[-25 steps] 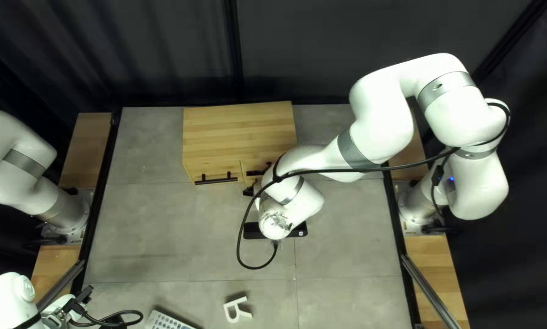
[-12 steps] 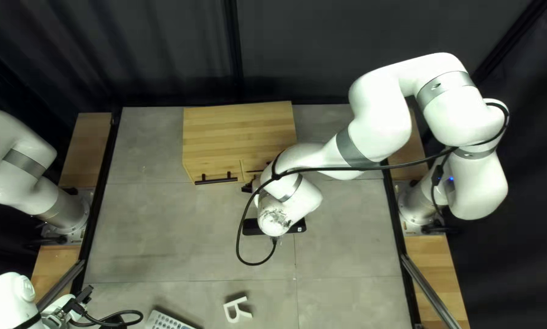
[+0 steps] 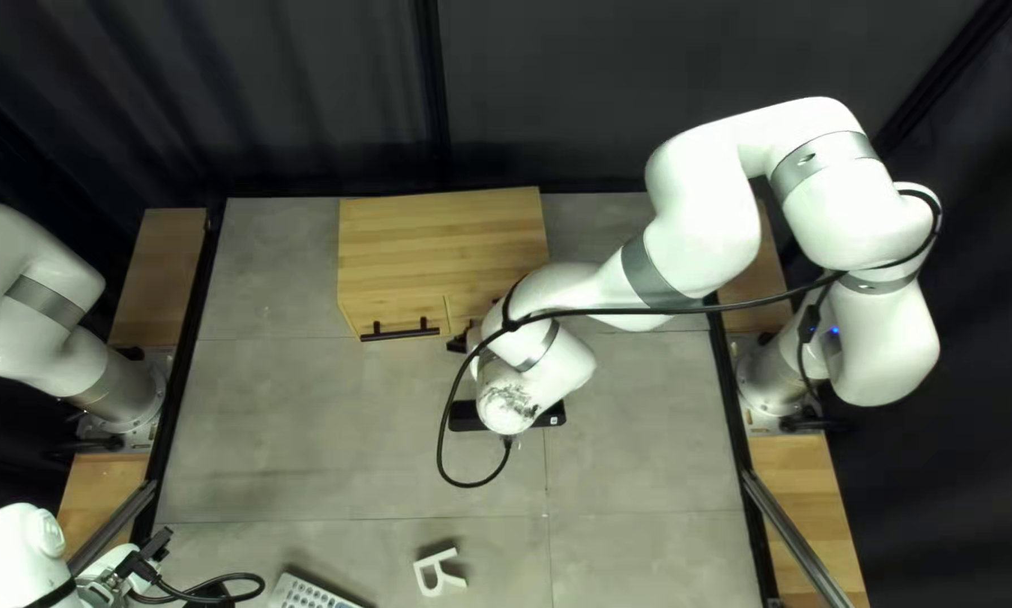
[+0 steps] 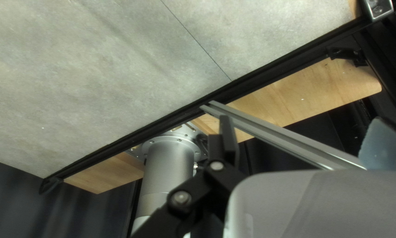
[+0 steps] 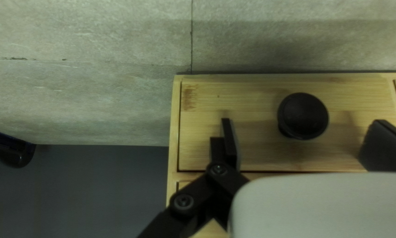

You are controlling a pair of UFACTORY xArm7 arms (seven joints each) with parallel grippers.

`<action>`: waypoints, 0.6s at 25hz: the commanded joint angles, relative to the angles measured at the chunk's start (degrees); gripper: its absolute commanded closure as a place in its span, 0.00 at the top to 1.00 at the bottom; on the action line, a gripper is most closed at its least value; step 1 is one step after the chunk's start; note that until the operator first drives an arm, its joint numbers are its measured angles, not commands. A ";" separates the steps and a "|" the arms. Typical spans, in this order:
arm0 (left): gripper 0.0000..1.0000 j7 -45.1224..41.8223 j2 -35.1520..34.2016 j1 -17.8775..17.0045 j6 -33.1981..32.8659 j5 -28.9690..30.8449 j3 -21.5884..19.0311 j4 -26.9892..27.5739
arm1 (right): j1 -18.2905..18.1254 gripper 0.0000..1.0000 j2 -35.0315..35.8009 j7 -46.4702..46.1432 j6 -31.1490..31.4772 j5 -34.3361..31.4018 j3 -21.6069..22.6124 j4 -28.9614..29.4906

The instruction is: Open drawers and place objects into drawer and close

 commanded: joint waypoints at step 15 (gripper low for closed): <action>1.00 0.00 0.00 0.00 0.00 0.00 0.00 0.00 | -0.46 1.00 -0.95 0.00 -0.69 -1.13 -0.49 -1.09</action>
